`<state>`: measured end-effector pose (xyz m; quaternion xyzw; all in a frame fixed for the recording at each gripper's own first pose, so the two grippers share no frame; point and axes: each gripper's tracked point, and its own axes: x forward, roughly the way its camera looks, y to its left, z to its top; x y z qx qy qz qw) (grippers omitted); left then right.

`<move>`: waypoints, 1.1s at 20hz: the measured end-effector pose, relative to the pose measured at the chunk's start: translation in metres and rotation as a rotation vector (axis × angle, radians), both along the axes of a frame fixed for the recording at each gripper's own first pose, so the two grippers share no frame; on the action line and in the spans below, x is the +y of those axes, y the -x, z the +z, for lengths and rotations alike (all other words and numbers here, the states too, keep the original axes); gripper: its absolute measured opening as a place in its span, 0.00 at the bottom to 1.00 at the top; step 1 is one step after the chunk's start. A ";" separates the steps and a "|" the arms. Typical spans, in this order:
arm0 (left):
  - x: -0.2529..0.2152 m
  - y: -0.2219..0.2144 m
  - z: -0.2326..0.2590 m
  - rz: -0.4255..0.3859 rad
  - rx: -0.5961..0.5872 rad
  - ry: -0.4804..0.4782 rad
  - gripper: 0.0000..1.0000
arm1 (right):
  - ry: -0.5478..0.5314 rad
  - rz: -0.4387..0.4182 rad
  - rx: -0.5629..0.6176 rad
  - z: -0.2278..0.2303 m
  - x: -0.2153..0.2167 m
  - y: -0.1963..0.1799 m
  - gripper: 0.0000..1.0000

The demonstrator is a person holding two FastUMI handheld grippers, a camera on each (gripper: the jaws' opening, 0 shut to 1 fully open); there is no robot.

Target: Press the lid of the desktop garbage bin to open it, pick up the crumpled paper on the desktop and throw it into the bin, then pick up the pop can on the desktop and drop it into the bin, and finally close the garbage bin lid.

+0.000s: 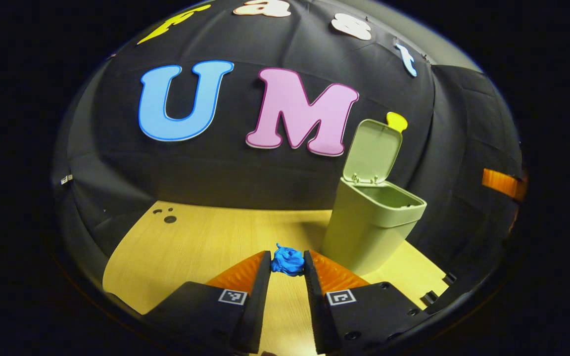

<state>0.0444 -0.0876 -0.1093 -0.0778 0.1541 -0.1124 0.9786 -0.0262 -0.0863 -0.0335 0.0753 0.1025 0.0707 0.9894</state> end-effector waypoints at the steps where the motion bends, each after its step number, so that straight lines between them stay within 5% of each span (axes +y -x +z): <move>1: -0.002 -0.005 0.008 -0.013 -0.019 0.000 0.44 | -0.001 -0.004 0.001 -0.001 -0.001 0.001 0.66; 11: -0.072 -0.059 0.080 -0.199 -0.191 0.024 0.44 | -0.007 -0.046 0.017 -0.006 -0.013 0.016 0.66; 22: -0.175 -0.106 0.086 -0.403 -0.199 0.008 0.44 | -0.020 -0.089 0.069 -0.025 -0.022 0.042 0.70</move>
